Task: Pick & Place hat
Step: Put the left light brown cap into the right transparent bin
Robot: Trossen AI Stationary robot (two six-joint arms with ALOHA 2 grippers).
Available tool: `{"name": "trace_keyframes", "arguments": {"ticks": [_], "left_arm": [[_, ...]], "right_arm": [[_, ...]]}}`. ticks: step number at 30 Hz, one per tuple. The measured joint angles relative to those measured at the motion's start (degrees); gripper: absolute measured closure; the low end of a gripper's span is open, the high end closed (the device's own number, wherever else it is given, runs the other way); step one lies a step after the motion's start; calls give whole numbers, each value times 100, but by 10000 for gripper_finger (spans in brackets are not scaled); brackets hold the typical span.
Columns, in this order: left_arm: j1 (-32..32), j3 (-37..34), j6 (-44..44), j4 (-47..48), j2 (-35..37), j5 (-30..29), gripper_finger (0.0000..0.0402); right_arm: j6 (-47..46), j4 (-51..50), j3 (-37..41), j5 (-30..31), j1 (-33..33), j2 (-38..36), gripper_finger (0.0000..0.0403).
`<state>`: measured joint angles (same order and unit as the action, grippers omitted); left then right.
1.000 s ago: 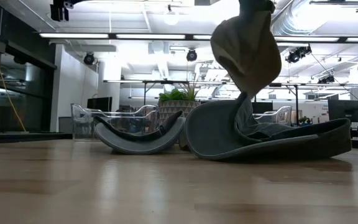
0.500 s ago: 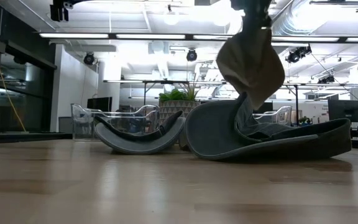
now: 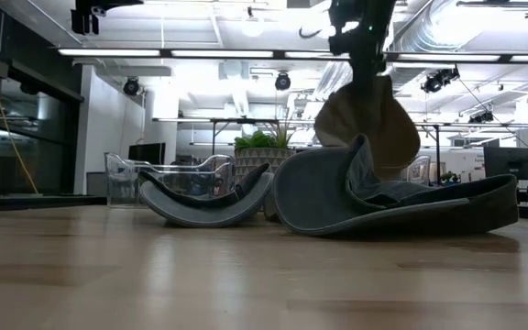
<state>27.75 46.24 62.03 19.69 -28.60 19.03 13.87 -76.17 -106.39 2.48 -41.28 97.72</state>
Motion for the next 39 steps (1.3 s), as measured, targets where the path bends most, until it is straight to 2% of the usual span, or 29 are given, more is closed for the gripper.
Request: {"name": "trace_keyframes", "arguments": {"ticks": [14, 22, 27, 32, 36, 39], "left_arm": [[-1, 0, 42, 153, -1, -9, 170], [0, 0, 54, 152, -2, -13, 170], [-1, 0, 51, 152, -2, -15, 170], [-1, 0, 104, 152, -1, -31, 170], [-2, 0, 114, 152, 0, -28, 170], [-1, 0, 115, 152, -2, -28, 170]], "right_arm": [[367, -43, 2, -339, -370, 970, 403], [248, 271, 2, 350, -453, 1309, 403], [-160, 747, 7, 400, -560, 1306, 403], [-1056, 761, 48, 378, -640, 1304, 403], [-1630, 744, 55, 269, -638, 1306, 403], [-1836, 828, 55, -30, -638, 1306, 403]]}}
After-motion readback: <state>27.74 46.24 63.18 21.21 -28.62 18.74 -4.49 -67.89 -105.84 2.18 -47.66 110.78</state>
